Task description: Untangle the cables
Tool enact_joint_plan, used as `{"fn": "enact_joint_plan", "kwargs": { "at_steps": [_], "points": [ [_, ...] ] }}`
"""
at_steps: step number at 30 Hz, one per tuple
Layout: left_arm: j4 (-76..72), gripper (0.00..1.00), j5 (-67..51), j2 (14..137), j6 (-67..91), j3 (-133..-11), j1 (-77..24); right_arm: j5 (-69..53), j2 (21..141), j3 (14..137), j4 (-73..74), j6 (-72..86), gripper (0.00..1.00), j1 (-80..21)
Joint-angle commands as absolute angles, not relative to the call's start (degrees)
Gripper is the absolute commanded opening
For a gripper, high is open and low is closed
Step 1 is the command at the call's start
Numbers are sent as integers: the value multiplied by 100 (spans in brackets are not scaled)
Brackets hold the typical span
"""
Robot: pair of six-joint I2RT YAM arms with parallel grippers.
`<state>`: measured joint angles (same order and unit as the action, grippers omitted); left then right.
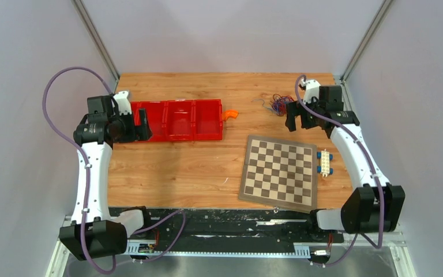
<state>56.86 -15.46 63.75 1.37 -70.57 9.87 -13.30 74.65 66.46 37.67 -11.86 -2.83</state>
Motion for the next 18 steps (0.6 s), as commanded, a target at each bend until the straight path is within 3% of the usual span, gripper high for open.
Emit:
{"fn": "enact_joint_plan", "kwargs": {
  "at_steps": [1, 9, 18],
  "points": [
    [5190, 100, -1251, 6310, 478, -7522, 976, -1184, 8246, 7467, 3633, -1307, 100, -265],
    [4575, 100, -797, 6369, 821, -7634, 971, -900, 10071, 8981, 3604, -1323, 100, -261],
    [4859, 100, -1560, 6708, 539, -7562, 973, -878, 11788, 10177, 3509, -1301, 100, -263]
  ]
}}
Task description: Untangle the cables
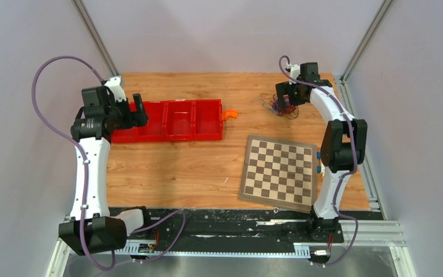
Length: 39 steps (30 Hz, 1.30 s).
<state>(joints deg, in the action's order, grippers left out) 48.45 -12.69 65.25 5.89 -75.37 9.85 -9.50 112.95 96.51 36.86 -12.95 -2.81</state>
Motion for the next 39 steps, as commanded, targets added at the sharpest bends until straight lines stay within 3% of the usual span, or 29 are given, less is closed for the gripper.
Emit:
{"fn": "enact_joint_plan", "kwargs": {
  "at_steps": [1, 7, 10, 12, 14, 18, 20, 24, 31, 39],
  "points": [
    [4860, 100, -1545, 6724, 625, -7547, 970, -891, 11943, 10270, 3515, -1307, 100, -257],
    [4715, 100, -1952, 6626, 680, -7298, 973, -714, 12730, 10769, 3358, -1493, 99, -264],
    [4553, 100, -2224, 6514, 609, -7052, 975, -709, 13067, 11038, 3304, -1599, 90, -276],
    [4503, 100, -2327, 6448, 551, -6978, 976, -708, 13171, 11160, 3300, -1662, 74, -293],
    [4470, 100, -2434, 6382, 484, -6922, 976, -805, 13047, 11108, 3307, -1771, 51, -312],
    [4361, 100, -2786, 6203, 232, -6833, 976, -1415, 12133, 10595, 3335, -2024, 12, -381],
    [4395, 100, -3212, 6159, 70, -6867, 973, -2150, 11509, 10302, 3464, -2149, 1, -432],
    [4858, 100, -4562, 6313, -606, -7150, 880, -3901, 10399, 9833, 3991, -2367, 2, -785],
    [4355, 100, -5845, 6123, -926, -6921, 226, -5357, 9523, 9669, 4646, -2305, 8, -2195],
    [2666, 100, -5334, 5708, -203, -6272, -1496, -5976, 9506, 9838, 4716, -2275, 14, -3612]
  ]
}}
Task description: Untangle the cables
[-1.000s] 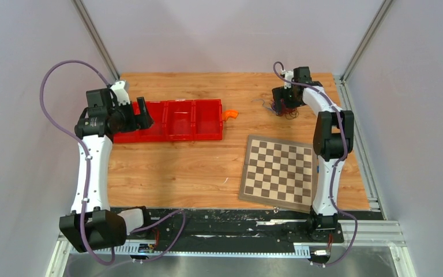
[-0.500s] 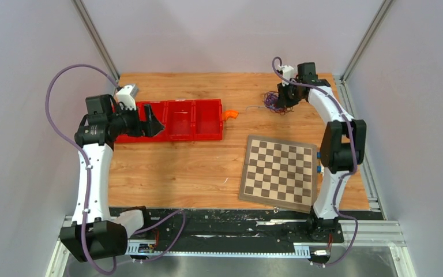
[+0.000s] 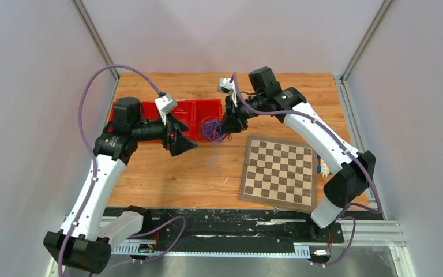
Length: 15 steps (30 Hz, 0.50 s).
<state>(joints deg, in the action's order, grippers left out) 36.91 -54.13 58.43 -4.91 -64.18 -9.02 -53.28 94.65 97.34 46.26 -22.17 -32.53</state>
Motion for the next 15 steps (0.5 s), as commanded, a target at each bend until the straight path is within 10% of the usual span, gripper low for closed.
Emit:
{"fn": "enact_joint_plan", "kwargs": {
  "at_steps": [1, 10, 15],
  "points": [
    [2543, 98, -5304, 5788, -132, -6213, -1574, -5992, 9516, 9862, 4716, -2264, 14, -3733],
    [2557, 3, -5610, 5560, 319, -5941, -1624, -5647, 9540, 9487, 4704, -2111, 21, -3710],
    [2962, 0, -5568, 5134, 291, -5623, -1113, -5073, 9459, 9209, 4702, -1948, 18, -3319]
  ]
}}
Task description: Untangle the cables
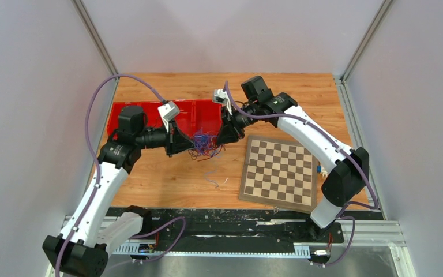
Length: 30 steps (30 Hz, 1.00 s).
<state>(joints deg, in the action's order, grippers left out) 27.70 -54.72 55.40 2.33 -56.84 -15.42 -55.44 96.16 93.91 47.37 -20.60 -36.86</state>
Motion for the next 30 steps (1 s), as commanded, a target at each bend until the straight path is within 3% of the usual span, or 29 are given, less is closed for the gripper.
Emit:
{"fn": "enact_joint_plan", "kwargs": {
  "at_steps": [1, 5, 12, 20, 21, 22, 23, 24, 30],
  "points": [
    [3063, 0, -5653, 5078, 317, -5625, -996, -4974, 9439, 9122, 4697, -1955, 15, -3227],
    [3292, 0, -5759, 4976, 509, -5758, -210, -4985, 9336, 8759, 4709, -1972, 1, -2808],
    [4290, 0, -4996, 5139, 244, -6277, 325, -4838, 9074, 8377, 4679, -2102, 0, -2211],
    [4235, 0, -5846, 5392, 456, -6331, 404, -4680, 8967, 8595, 4662, -2036, 2, -2291],
    [4213, 0, -5938, 5439, 483, -6338, 380, -4748, 8999, 8661, 4685, -1972, 23, -2322],
    [4143, 0, -6053, 5462, 514, -6350, 348, -4826, 9027, 8747, 4699, -1920, 55, -2382],
    [4097, 0, -6094, 5496, 570, -6357, 239, -4874, 9026, 8816, 4692, -1882, 78, -2481],
    [3993, 0, -6129, 5512, 597, -6357, 159, -4908, 9018, 8889, 4657, -1832, 92, -2600],
    [3455, 0, -6140, 5754, 863, -6240, -725, -4940, 9262, 9474, 4036, -1301, 96, -3479]
  ]
}}
